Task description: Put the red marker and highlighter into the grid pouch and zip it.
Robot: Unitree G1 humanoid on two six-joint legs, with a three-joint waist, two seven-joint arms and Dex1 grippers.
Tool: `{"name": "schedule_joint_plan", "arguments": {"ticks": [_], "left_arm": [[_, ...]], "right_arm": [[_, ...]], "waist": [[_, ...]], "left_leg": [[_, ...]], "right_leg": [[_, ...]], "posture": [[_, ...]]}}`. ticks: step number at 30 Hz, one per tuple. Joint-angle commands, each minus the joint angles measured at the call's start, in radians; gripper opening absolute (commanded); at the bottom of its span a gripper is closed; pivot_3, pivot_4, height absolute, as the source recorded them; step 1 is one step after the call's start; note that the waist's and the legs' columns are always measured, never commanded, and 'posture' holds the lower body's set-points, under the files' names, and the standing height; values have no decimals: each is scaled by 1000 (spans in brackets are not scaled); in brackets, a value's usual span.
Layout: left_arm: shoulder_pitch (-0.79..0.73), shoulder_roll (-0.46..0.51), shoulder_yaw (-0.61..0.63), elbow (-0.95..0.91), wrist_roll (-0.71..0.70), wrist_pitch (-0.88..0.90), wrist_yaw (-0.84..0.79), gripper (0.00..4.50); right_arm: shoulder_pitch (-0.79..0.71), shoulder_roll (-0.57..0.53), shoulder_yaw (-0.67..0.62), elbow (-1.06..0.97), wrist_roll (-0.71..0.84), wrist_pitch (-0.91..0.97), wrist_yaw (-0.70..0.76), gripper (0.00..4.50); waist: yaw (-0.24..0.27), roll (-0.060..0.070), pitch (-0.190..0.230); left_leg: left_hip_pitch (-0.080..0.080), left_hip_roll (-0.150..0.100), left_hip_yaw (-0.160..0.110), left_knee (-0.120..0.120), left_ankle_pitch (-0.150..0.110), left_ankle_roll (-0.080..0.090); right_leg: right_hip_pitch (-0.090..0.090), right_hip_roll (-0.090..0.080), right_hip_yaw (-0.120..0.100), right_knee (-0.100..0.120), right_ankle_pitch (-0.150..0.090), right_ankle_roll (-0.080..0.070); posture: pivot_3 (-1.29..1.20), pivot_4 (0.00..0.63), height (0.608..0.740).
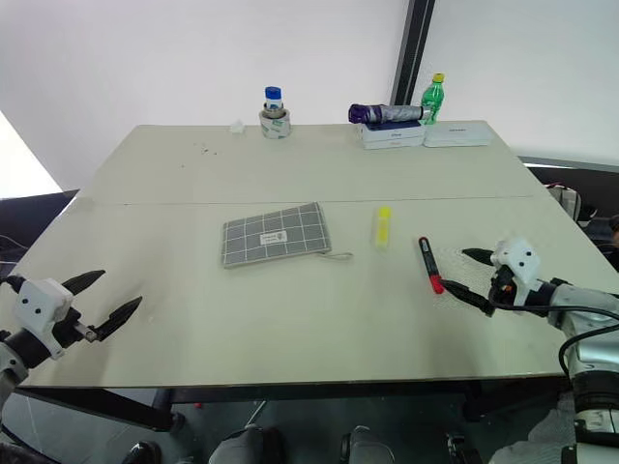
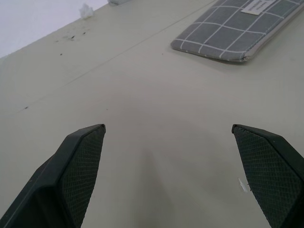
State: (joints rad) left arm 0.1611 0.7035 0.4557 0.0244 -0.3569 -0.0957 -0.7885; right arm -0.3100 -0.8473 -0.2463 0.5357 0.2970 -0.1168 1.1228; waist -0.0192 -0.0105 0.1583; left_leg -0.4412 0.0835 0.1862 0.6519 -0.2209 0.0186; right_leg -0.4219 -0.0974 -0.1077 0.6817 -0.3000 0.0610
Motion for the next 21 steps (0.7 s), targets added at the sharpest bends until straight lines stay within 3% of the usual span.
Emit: {"name": "schedule_joint_plan", "arguments": {"ticks": [1,18,21], "left_arm": [[-13,8,28,-2,5,-33,7,4500],[-59,16,13,30,36,-86,1,4500],[-53,14,13,26,42,-108,-4,4500]], "right_arm": [[-5,-18,-20,-6,-1,-26,-4,4440],[-64,-7,20,29,-30,-28,-13,4440],[-87,-19,27,101,-81,-32,-76,4440]], "waist": [[0,0,0],[1,0,0],[1,0,0]], "left_leg": [[0,0,0,0,0,0],[0,0,0,0,0,0],[0,0,0,0,0,0]], "right_leg": [[0,0,0,0,0,0],[0,0,0,0,0,0],[0,0,0,0,0,0]], "posture": [[0,150,740],[0,150,740],[0,150,740]]}}
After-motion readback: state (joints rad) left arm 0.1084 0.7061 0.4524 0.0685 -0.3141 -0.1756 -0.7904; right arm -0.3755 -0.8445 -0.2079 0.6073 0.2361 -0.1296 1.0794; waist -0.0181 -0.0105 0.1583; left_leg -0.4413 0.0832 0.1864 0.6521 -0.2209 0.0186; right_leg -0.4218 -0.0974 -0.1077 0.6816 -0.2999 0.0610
